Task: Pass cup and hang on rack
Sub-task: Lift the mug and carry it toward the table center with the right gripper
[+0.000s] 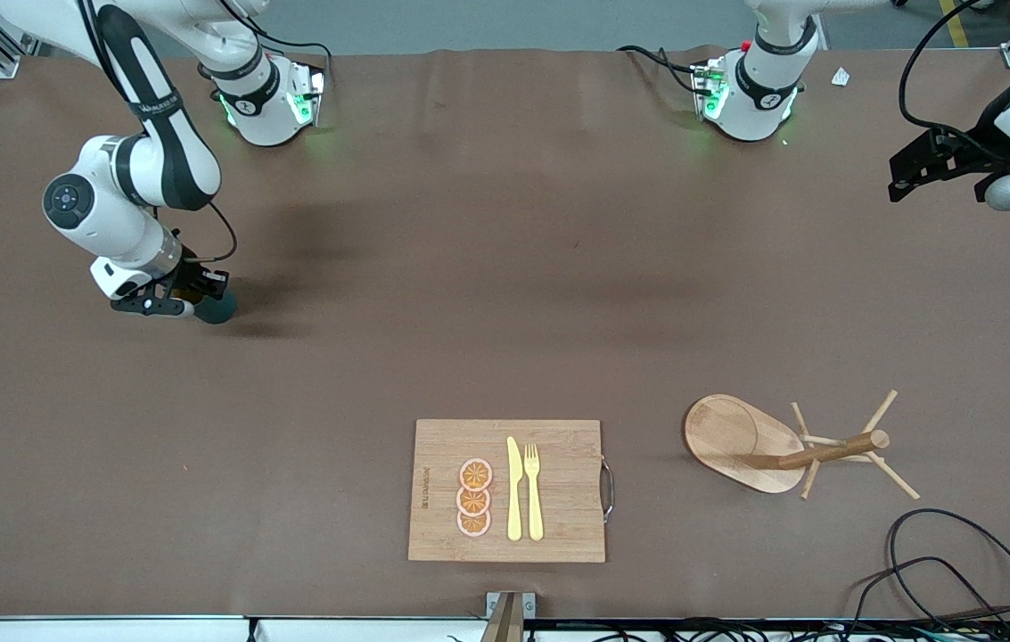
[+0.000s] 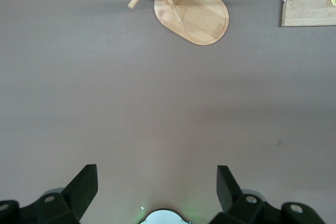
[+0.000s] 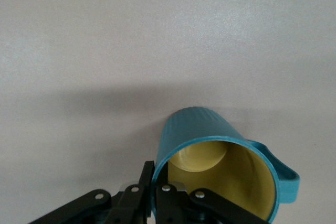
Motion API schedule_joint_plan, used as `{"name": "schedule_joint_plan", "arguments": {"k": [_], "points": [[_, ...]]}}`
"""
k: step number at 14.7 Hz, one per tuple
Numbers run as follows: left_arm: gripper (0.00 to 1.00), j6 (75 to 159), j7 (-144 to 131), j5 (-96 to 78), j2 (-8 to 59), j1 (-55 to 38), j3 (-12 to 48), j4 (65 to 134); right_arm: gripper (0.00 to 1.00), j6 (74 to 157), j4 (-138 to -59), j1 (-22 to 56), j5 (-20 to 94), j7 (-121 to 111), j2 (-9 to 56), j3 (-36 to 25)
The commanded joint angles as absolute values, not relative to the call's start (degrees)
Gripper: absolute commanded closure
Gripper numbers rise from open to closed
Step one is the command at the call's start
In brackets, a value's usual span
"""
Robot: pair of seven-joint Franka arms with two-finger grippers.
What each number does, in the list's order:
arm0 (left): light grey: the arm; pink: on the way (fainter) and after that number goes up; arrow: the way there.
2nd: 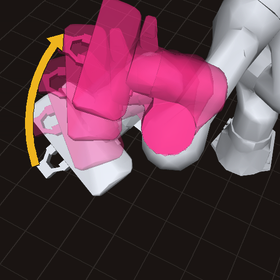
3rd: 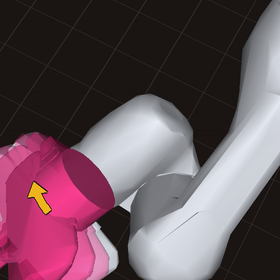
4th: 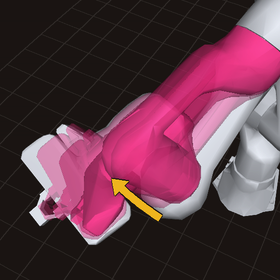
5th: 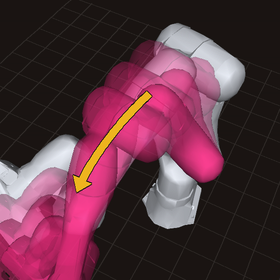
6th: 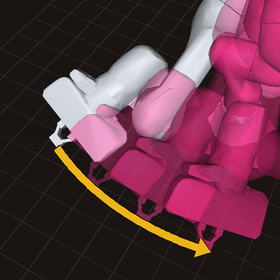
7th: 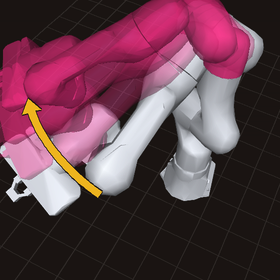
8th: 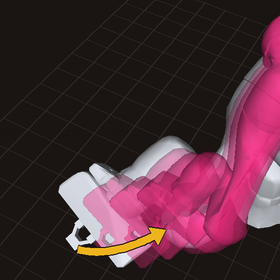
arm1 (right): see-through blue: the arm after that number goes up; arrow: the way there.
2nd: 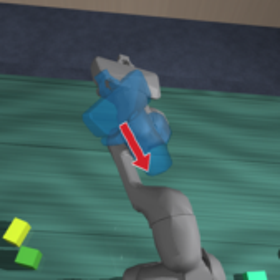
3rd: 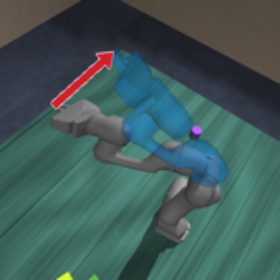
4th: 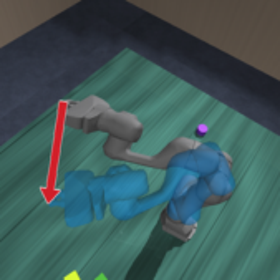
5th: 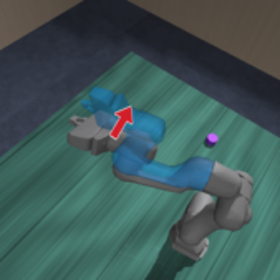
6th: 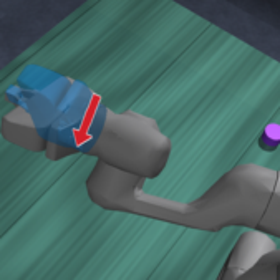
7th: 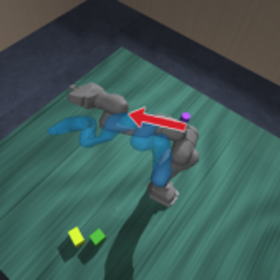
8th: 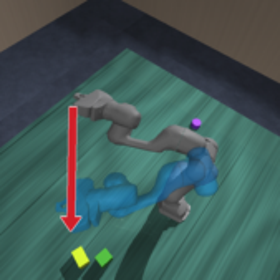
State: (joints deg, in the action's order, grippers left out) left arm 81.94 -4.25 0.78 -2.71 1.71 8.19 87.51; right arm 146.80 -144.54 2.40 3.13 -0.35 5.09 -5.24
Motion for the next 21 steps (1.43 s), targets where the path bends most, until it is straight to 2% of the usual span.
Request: {"name": "schedule_joint_plan", "arguments": {"k": [1,4,7,9,12,15,18,21], "points": [[0.0,82.3,-3.3,0.9,-2.7,2.2,8.5,87.3,1.0,146.0,-144.0,2.8,3.9,0.4,5.0,-5.0],[0.0,82.6,-3.3,0.8,-2.7,2.1,8.5,87.1,1.0,142.0,-140.7,2.9,4.2,5.2,4.6,-4.7],[0.0,83.4,-3.3,0.8,-2.6,2.1,8.5,87.0,1.0,128.3,-132.0,7.2,8.3,13.5,2.5,-4.6],[0.0,83.3,-3.3,0.8,-2.6,2.1,8.5,87.2,1.0,122.6,-126.3,8.5,10.3,16.8,2.5,-4.6],[0.0,83.6,-3.3,0.7,-2.2,2.1,8.5,87.3,1.0,119.8,-120.8,14.0,13.4,25.2,2.7,-4.6],[0.0,83.1,-3.3,0.8,-2.3,2.0,8.5,87.4,1.0,119.8,-115.9,23.7,13.4,41.1,3.5,-4.7],[0.0,82.3,-3.3,0.7,-2.5,2.2,8.5,87.3,1.0,119.9,-108.9,33.3,12.7,57.9,9.6,-4.7],[0.0,82.3,-4.3,0.7,-2.2,1.8,8.6,87.2,1.0,120.4,-100.6,41.8,11.5,73.3,18.8,-4.9]]}}
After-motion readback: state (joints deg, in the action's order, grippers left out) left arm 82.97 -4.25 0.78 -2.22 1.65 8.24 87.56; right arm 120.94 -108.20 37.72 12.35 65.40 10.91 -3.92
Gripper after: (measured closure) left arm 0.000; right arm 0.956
